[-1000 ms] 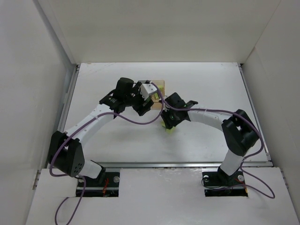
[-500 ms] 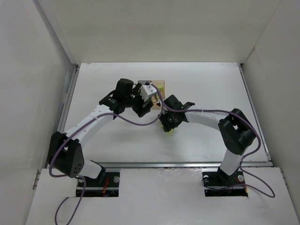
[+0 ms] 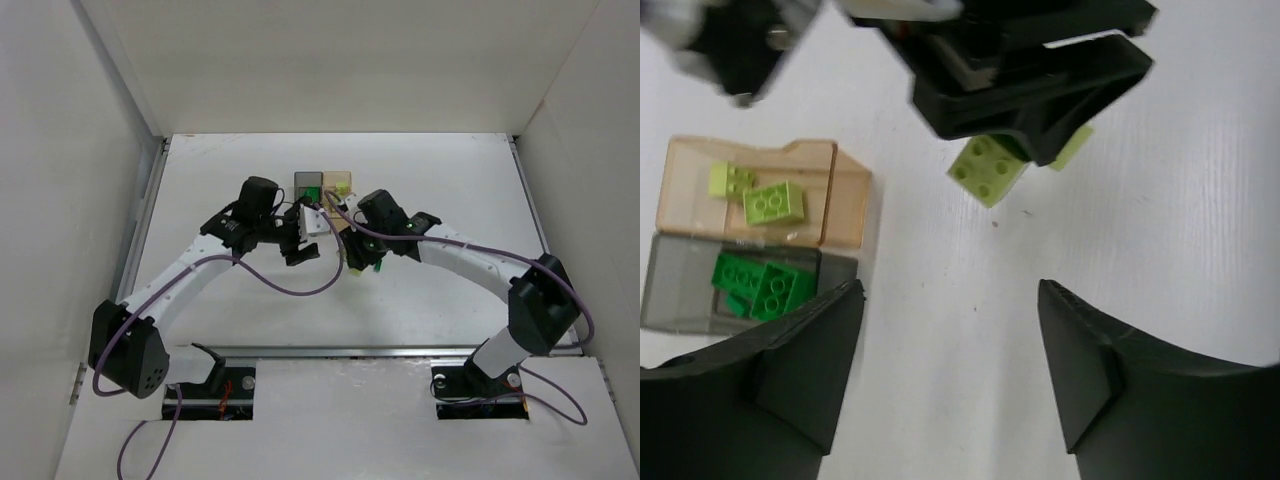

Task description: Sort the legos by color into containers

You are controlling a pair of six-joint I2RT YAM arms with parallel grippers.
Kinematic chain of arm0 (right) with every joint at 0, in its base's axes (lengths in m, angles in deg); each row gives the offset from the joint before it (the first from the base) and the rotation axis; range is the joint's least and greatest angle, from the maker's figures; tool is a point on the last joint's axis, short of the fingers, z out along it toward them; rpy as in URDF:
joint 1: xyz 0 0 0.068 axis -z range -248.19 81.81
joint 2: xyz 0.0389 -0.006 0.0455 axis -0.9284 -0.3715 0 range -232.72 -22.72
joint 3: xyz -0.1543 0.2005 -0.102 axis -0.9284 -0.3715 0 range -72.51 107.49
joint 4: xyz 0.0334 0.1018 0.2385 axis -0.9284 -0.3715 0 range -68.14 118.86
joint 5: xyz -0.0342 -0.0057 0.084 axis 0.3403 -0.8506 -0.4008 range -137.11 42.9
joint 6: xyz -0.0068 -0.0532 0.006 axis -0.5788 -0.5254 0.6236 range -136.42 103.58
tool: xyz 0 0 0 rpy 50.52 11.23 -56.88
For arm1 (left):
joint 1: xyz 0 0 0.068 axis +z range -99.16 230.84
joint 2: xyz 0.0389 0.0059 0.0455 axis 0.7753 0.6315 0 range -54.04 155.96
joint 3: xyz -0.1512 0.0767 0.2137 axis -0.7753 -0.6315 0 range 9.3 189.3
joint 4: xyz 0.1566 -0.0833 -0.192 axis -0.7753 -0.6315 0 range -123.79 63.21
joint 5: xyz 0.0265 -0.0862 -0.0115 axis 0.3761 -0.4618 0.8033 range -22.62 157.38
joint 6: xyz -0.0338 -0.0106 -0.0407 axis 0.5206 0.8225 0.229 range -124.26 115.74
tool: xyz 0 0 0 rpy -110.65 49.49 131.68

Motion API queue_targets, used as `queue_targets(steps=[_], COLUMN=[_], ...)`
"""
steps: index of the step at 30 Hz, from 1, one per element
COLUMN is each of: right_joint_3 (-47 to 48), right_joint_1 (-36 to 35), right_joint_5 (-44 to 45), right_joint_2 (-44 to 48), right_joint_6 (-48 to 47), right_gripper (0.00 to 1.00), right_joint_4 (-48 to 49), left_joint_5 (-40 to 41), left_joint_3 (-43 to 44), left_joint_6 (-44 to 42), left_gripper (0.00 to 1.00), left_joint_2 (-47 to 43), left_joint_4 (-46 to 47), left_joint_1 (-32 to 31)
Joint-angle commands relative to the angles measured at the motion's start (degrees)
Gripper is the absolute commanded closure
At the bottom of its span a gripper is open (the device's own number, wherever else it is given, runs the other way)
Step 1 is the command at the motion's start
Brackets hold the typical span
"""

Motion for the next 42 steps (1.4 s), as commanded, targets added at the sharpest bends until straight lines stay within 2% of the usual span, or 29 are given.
queue_targets(steps=[1, 7, 10, 13, 17, 18, 21, 24, 29, 31, 38, 42], right_joint_3=[3.73, 6.46, 7.08, 7.7, 8.22, 8.22, 8.22, 8.84, 8.84, 8.84, 10.51, 10.51], right_joint_1=[-0.82, -0.82, -0.82, -1.35, -1.35, -1.35, -1.35, -1.35, -1.35, -1.35, -1.35, -1.35], right_joint_5=[-3.82, -8.3, -8.84, -10.06, -10.59, -11.12, -11.12, -11.12, -9.98, -9.45, -7.52, -8.83], right_joint_2=[2.72, 3.24, 3.24, 3.77, 4.3, 5.0, 5.0, 5.52, 7.72, 9.57, 11.24, 11.24], right_joint_6=[-2.34, -3.58, -4.1, -4.1, -4.1, -4.1, -4.1, -4.1, -3.05, -2.52, -2.52, -2.52], right_gripper=[1.0, 1.0, 1.0, 1.0, 1.0, 1.0, 1.0, 1.0, 1.0, 1.0, 1.0, 1.0], right_joint_4=[-0.75, -2.6, -2.6, -2.6, -2.6, -2.6, -2.07, -2.07, -1.37, -0.06, 0.04, 0.04], left_joint_5=[-9.86, -10.48, -11.01, -11.53, -11.53, -11.53, -12.94, -14.69, -24.44, -26.03, -26.83, -26.65], left_joint_3=[0.03, 8.11, 11.46, 12.78, 13.49, 13.49, 14.1, 16.29, 16.83, 16.04, 9.63, 9.79], left_joint_6=[-10.38, -18.02, -21.9, -22.51, -23.13, -23.13, -23.75, -20.69, -11.2, -10.57, 7.88, 12.55], left_gripper=[0.3, 0.15, 0.11, 0.11, 0.18, 0.25, 0.36, 0.36, 0.29, 0.28, 0.28, 0.29], left_joint_2=[-1.62, 6.29, 8.84, 10.76, 11.92, 11.92, 11.92, 12.54, 11.4, 9.55, 3.75, 5.15], left_joint_4=[-3.57, -10.25, -14.03, -15.26, -16.32, -16.84, -16.85, -16.85, -13.6, -13.07, 8.25, 11.54], left_joint_1=[0.25, -1.5, -2.55, -3.09, -3.09, -3.09, -3.09, -3.09, 2.44, 2.45, 2.45, 2.45])
